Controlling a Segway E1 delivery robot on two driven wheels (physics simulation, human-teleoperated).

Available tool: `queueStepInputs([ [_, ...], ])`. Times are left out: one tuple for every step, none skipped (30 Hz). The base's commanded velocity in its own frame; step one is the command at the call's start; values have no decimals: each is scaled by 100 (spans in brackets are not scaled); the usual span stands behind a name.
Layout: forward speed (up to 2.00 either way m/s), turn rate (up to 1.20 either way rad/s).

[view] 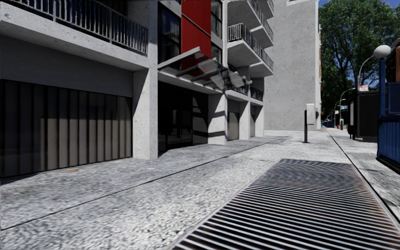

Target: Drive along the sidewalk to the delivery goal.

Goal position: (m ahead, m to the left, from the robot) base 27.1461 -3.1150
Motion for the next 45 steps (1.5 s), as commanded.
queueStepInputs([
  [200,-61],
  [200,-61],
  [200,-61],
  [200,-61],
  [200,-61],
  [200,-61],
  [200,-61],
  [200,-61],
  [200,-61],
  [200,-61],
  [200,-61],
  [200,-61],
  [200,-61],
  [200,-61],
  [200,-61],
  [200,-61],
  [200,-61],
  [200,-61],
  [200,-61],
  [200,-61],
  [200,-60],
  [200,-60],
  [200,-48],
  [200,-36],
  [200,-20],
  [200,0],
  [200,0],
  [200,0],
  [200,0],
  [200,0],
  [200,0],
  [200,0],
  [200,0],
  [200,0],
  [200,0],
  [200,0],
  [200,0],
  [200,0],
  [200,0],
  [200,0],
  [200,0],
  [200,0],
  [200,0],
  [200,0],
  [200,0],
])
